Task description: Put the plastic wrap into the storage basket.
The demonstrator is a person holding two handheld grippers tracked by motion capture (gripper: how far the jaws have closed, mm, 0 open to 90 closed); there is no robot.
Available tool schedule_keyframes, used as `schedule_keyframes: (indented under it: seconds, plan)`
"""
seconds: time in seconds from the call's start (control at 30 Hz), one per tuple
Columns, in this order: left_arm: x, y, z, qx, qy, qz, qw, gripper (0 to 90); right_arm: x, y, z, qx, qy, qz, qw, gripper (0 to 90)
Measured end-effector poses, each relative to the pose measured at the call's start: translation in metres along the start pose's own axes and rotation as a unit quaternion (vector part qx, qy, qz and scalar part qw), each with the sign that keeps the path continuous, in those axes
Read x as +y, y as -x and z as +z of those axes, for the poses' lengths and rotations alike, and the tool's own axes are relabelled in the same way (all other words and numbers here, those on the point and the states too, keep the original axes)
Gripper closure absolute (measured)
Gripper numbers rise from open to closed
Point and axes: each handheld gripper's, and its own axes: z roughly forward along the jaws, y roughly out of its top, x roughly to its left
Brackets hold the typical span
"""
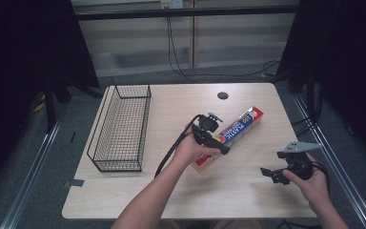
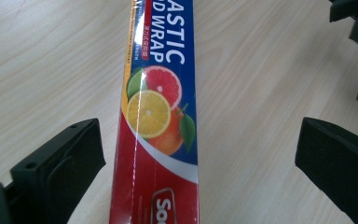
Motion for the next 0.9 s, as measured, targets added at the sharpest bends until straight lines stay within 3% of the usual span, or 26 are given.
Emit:
schedule_keyframes:
  seconds: [0.07,0.13,0.33,0.53,0.57,0.63,0.67,0.77,0.8,0.9]
  plan:
    - [0.003,-0.001,0.004,0.002,0.001,-0.009,1.0,2.7,0.0,0.0,0.0,0.0,0.0,0.0,1.0,4.7]
    - [0.006,-0.002,0.007,0.001,-0.007,0.0,1.0,3.5,0.0,0.0,0.0,0.001,-0.001,0.0,1.0,4.7]
    - [0.015,-0.003,0.016,0.01,-0.013,-0.002,0.9999,5.3,0.001,0.0,0.001,0.005,-0.001,-0.002,1.0,4.8]
    - [0.02,-0.005,0.025,0.005,-0.021,-0.006,0.9997,6.2,0.001,0.0,0.001,0.006,-0.001,-0.002,1.0,4.9]
    - [0.021,-0.006,0.026,0.008,-0.028,0.003,0.9996,6.2,0.001,0.0,0.001,0.006,-0.001,-0.002,1.0,4.9]
    - [0.023,-0.005,0.029,0.01,-0.032,0.003,0.9994,6.9,0.001,0.0,0.001,0.006,-0.001,-0.001,1.0,4.9]
    - [0.023,-0.004,0.031,0.011,-0.029,-0.005,0.9995,7.0,0.001,0.0,0.001,0.007,-0.002,-0.001,1.0,4.9]
    - [0.025,-0.003,0.034,0.015,-0.035,0.003,0.9993,7.8,0.001,0.0,0.001,0.008,-0.001,-0.001,1.0,4.9]
    - [0.025,-0.003,0.036,0.015,-0.026,-0.004,0.9995,8.2,0.001,0.0,0.001,0.008,-0.001,-0.001,1.0,4.9]
    - [0.026,-0.003,0.038,0.021,-0.03,-0.005,0.9993,10.4,0.001,0.0,0.001,0.009,0.0,-0.001,1.0,4.9]
